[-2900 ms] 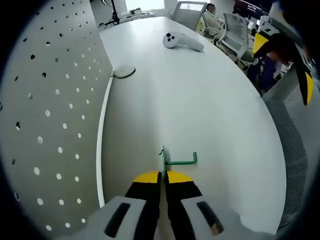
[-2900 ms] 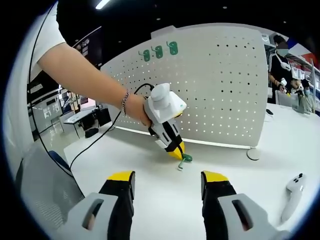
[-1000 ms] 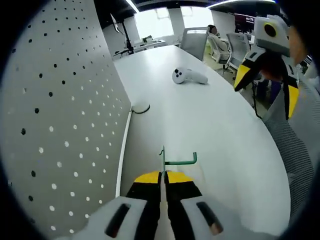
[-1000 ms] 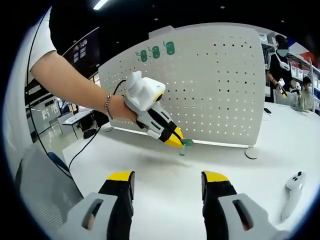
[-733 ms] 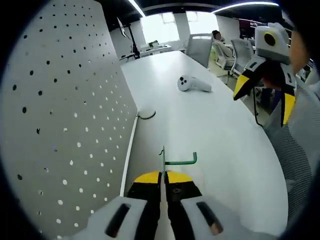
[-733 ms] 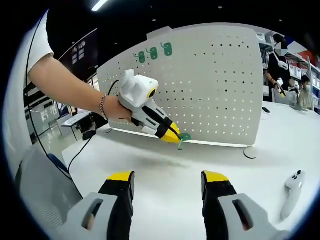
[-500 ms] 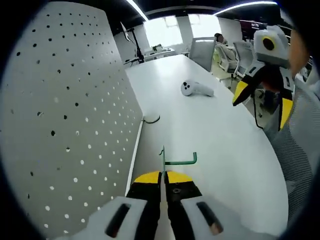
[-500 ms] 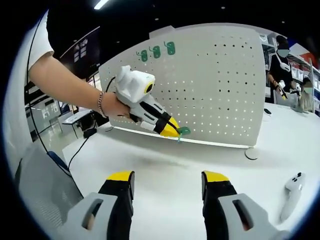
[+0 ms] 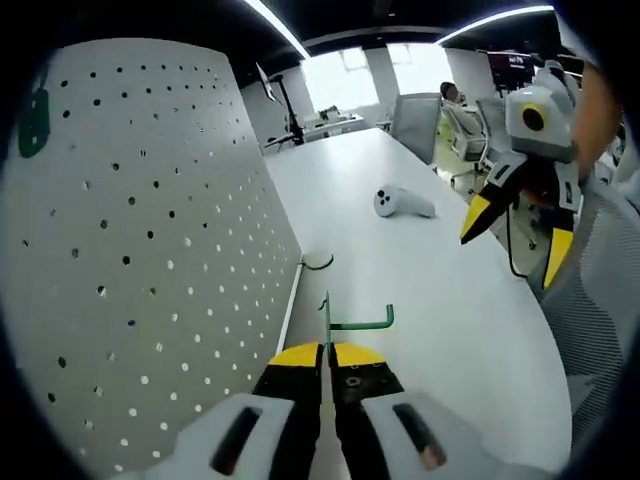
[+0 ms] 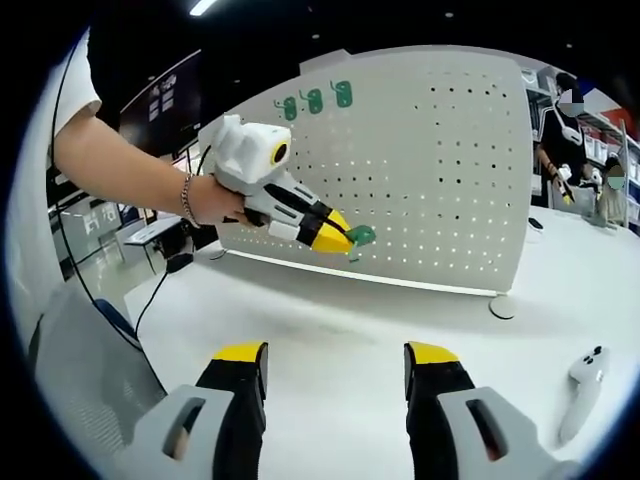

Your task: Insert the hook assembly into the mounting plate slot until the hook locks in place.

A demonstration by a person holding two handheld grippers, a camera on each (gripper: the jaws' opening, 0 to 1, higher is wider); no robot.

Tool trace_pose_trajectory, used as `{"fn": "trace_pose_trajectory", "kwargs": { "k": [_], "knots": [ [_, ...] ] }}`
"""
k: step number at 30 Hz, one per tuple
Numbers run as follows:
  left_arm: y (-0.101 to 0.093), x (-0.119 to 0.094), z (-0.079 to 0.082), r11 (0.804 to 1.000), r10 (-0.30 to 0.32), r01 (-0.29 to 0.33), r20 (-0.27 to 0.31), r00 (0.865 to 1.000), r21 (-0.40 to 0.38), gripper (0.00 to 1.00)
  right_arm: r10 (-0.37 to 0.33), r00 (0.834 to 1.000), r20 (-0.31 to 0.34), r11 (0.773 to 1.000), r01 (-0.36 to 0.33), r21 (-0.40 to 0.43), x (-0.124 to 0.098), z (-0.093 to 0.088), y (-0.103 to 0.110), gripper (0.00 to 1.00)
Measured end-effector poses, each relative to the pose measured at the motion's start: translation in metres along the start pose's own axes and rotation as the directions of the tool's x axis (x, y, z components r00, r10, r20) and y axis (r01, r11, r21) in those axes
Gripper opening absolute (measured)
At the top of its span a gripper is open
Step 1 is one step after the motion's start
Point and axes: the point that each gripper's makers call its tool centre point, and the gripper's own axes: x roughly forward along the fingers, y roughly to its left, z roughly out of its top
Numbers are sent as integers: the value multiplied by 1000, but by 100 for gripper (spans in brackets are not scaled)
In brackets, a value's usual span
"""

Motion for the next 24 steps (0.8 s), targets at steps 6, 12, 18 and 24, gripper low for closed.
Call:
{"fn": "trace_pose_trajectory", "kwargs": {
  "k": [6,12,18,24],
  "knots": [
    [-3,-10,3,1000,15,-15,16,1000,-2,2,-1,1000,-2,1000,1,-3,-1,-1,0,53],
    [2,-23,7,999,51,-50,40,998,-10,2,5,1000,-11,1000,-5,-18,0,-2,1,53],
    [6,-35,15,995,95,-93,70,993,-25,2,7,1000,-16,1000,-8,-30,1,-3,2,54],
    [6,-46,22,991,126,-122,105,986,-47,2,8,1000,-22,999,-9,-37,2,-4,2,54]
  ]
}}
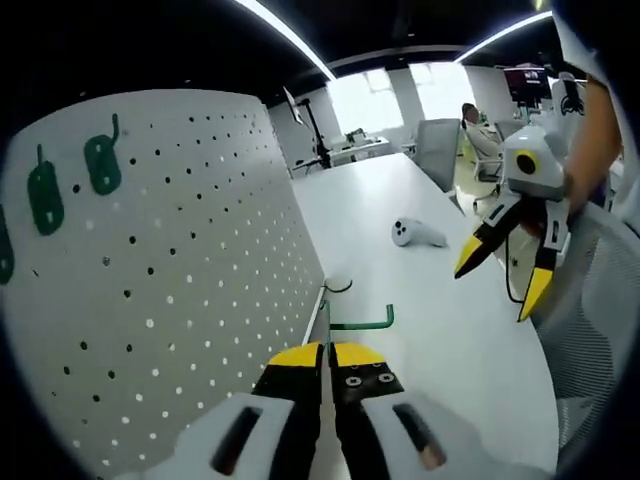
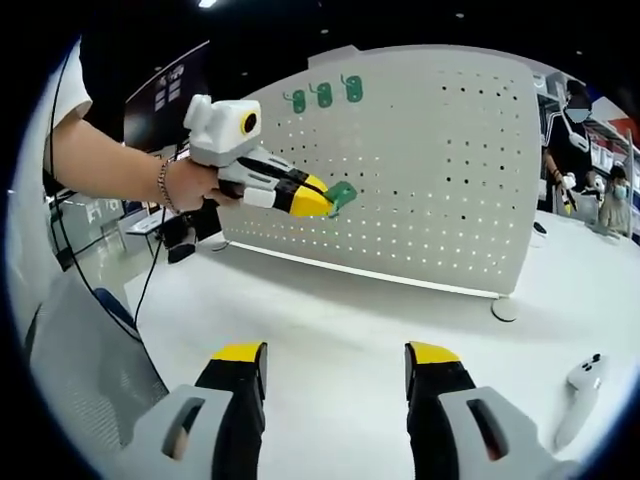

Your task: Insert the hook assembly into the mounting plate slot until the hook locks in place.

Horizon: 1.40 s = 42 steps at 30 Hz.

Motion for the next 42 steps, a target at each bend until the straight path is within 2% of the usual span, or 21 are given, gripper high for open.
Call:
{"fn": "trace_pose_trajectory", "kwargs": {
  "k": [2,8,16,21,27,37,42],
  "knots": [
    [1,-5,4,1000,14,-13,23,1000,-29,2,0,1000,-1,1000,0,-3,0,0,1,54],
    [0,-19,11,998,46,-44,54,997,-46,2,0,1000,-2,1000,0,-5,0,0,1,54],
    [1,-47,27,992,105,-95,119,987,-85,2,-1,1000,0,1000,1,-4,0,1,1,54],
    [4,-58,30,988,134,-121,136,982,-99,2,1,1000,-1,1000,-1,-6,0,1,2,54],
    [5,-79,39,978,181,-157,180,967,-140,2,3,1000,-4,1000,-3,-11,0,0,3,54],
    [3,-109,44,958,256,-216,221,941,-190,2,5,1000,-5,1000,-5,-17,0,1,3,54],
    [3,-119,43,947,284,-235,231,931,-218,2,3,1000,20,1000,-3,-7,-2,6,1,54]
  ]
}}
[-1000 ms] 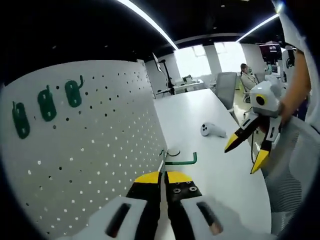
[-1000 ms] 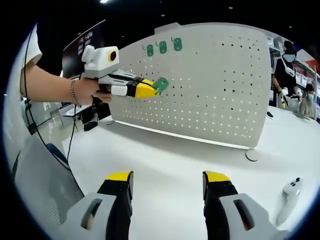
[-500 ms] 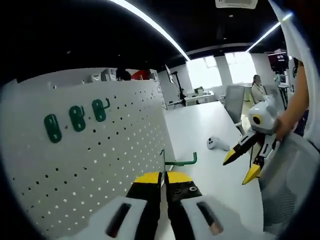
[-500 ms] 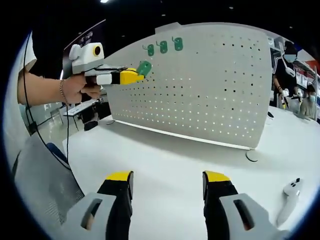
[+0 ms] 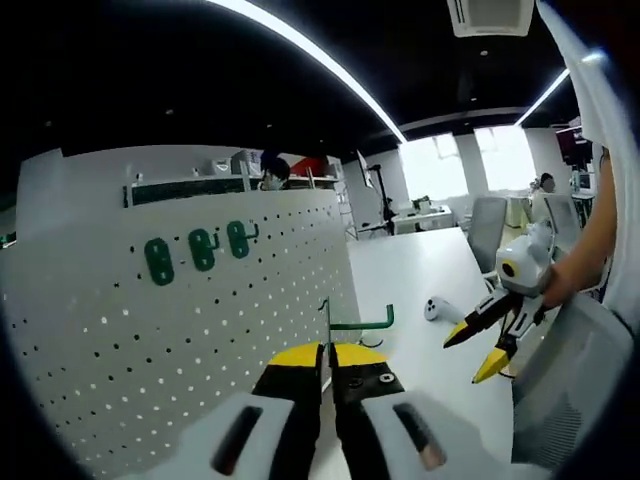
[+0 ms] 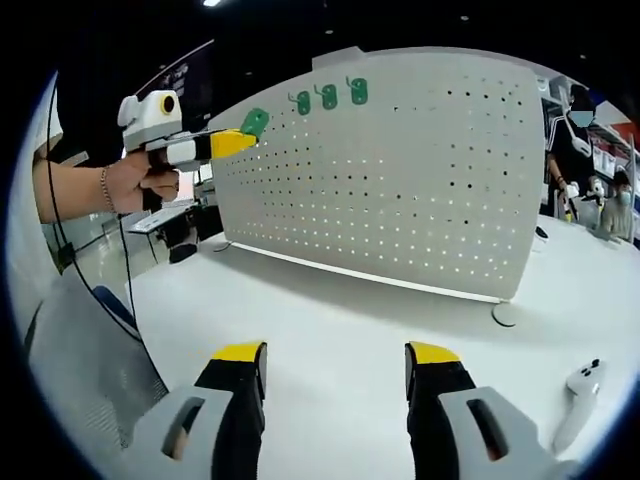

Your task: Insert the hook assembly into the mounting plate slot until the hook locks in place.

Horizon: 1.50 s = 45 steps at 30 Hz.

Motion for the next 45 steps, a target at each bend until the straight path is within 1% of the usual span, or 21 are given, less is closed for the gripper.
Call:
{"fn": "trace_pose_trajectory", "kwargs": {
  "k": [2,3,5,8,11,15,20,23,24,25,26,28,30,31,33,40,45],
  "knots": [
    [0,-2,-2,1000,7,-7,-6,1000,3,3,4,1000,20,1000,-4,7,-1,4,1,54],
    [1,-3,-1,1000,11,-11,-3,1000,-3,3,5,1000,26,1000,-5,7,-1,6,1,54],
    [1,-6,1,1000,21,-21,3,1000,-3,3,10,998,60,1000,-10,6,-3,13,2,54],
    [3,-9,1,999,34,-34,9,999,-7,3,15,996,84,1000,-16,9,-4,18,3,54],
    [3,-12,2,999,46,-46,17,999,-14,3,18,995,97,1000,-19,14,-4,21,4,54],
    [3,-15,5,998,64,-64,23,998,-14,3,24,994,104,1000,-24,-2,-4,25,6,54],
    [4,-22,9,996,83,-82,40,996,-22,3,34,989,142,999,-32,-16,-7,35,8,54],
    [6,-28,12,994,101,-99,48,994,-43,3,34,988,153,999,-29,-33,-9,38,10,53],
    [6,-28,13,994,103,-101,50,993,-43,3,33,988,153,999,-27,-42,-9,39,10,53],
    [4,-31,16,994,109,-108,57,992,-28,3,37,987,156,999,-31,-41,-9,40,10,53],
    [4,-33,16,994,112,-111,55,992,-19,3,40,986,160,999,-35,-37,-10,41,11,53],
    [2,-36,16,993,110,-108,58,992,-40,3,41,986,163,998,-34,-44,-9,41,11,53],
    [0,-39,17,993,118,-117,59,991,-29,3,44,985,164,998,-37,-44,-9,42,12,53],
    [0,-42,18,992,121,-119,62,991,-40,3,43,985,165,998,-36,-47,-9,42,11,53],
    [-1,-44,19,991,128,-125,65,990,-40,3,45,985,169,998,-38,-46,-9,44,12,53],
    [-2,-47,22,989,139,-135,75,987,-54,3,46,984,174,998,-39,-45,-10,46,12,53],
    [-2,-46,23,990,137,-134,73,988,-47,3,47,983,180,998,-39,-47,-10,48,12,53]
  ]
}}
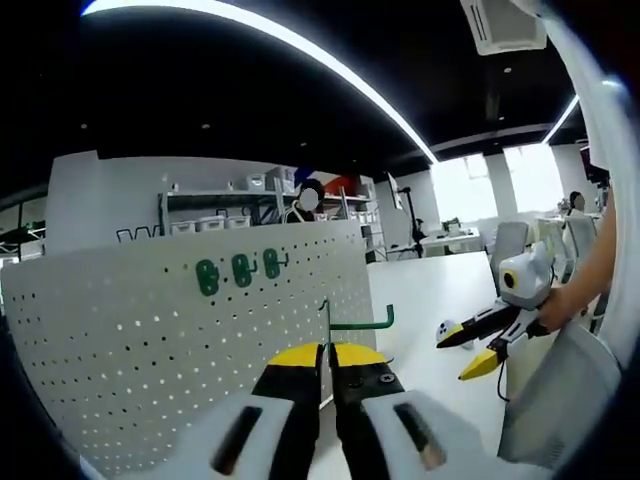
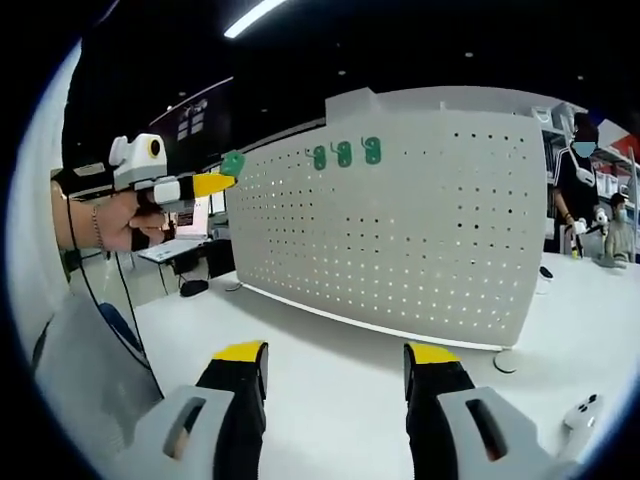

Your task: Insert the hook assembly into the mounting plate slot until the hook locks in place.

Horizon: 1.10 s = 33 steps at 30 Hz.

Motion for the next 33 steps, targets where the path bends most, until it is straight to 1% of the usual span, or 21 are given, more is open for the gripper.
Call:
{"fn": "trace_pose_trajectory", "kwargs": {
  "k": [2,4,6,7,9,12,13,15,23,27,29,33],
  "knots": [
    [0,0,0,1000,0,0,2,1000,-2,3,-3,1000,7,1000,3,-5,0,2,-1,53],
    [0,0,0,1000,0,0,1,1000,-4,3,-6,999,33,1000,6,-2,-1,9,-1,53],
    [1,0,-2,1000,1,-1,-1,1000,-11,3,2,998,65,1000,-1,-2,-3,16,1,54],
    [1,0,-2,1000,2,-2,-4,1000,-12,3,8,996,91,1000,-7,-12,-3,22,2,54],
    [1,0,-3,1000,3,-3,-5,1000,-15,3,28,988,155,1000,-26,-18,-5,36,7,54],
    [1,-1,-5,1000,4,-4,-10,1000,-13,3,46,979,200,999,-43,-18,-7,51,13,55],
    [1,-1,-5,1000,5,-5,-11,1000,-14,3,55,970,237,998,-50,-25,-8,59,16,55],
    [1,-1,-6,1000,5,-5,-13,1000,-14,3,61,969,239,998,-61,-9,-8,62,18,56],
    [0,-1,-5,1000,2,-2,-10,1000,-12,3,81,964,252,997,-80,-12,-5,68,25,55],
    [1,-2,-5,1000,5,-6,-9,1000,-16,3,108,954,279,994,-111,-7,-2,78,34,52],
    [2,-2,-5,1000,6,-6,-11,1000,-16,3,123,946,300,991,-130,5,-1,82,38,50],
    [3,-3,-5,1000,14,-14,-9,1000,-15,3,152,935,319,985,-170,29,4,89,48,48]
  ]
}}
